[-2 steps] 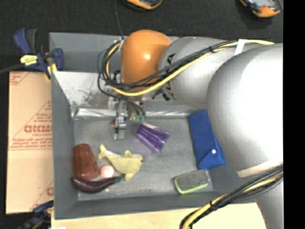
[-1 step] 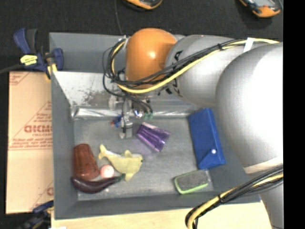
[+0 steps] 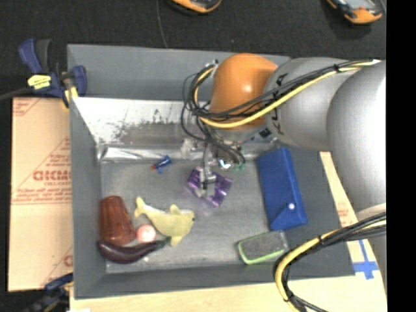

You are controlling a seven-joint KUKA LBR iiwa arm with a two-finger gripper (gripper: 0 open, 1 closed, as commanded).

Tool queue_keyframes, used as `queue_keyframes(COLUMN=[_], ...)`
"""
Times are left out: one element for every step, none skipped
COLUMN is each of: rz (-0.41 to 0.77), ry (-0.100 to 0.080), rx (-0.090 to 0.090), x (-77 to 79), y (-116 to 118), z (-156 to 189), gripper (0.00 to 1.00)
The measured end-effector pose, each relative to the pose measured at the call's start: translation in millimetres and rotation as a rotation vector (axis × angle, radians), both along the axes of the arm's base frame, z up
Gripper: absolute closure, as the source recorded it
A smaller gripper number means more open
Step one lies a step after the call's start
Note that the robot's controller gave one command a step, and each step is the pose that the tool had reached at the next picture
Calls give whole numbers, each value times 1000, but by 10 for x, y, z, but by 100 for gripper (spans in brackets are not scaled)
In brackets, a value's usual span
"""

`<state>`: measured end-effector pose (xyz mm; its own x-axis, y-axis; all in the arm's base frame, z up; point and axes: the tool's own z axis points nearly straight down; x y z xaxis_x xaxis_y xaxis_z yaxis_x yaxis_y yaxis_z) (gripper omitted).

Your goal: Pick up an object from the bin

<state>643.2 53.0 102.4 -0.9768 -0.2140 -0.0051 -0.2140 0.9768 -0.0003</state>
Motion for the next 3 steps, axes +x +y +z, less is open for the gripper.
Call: queue_keyframes(rz=[143,-65,-65], ry=[-16,-1,-1], rx=[4,-2,-1], x=[108,-78,-78], y=[-338,-592,-591], z=[-329,-322,-321], gripper=[0,100,100])
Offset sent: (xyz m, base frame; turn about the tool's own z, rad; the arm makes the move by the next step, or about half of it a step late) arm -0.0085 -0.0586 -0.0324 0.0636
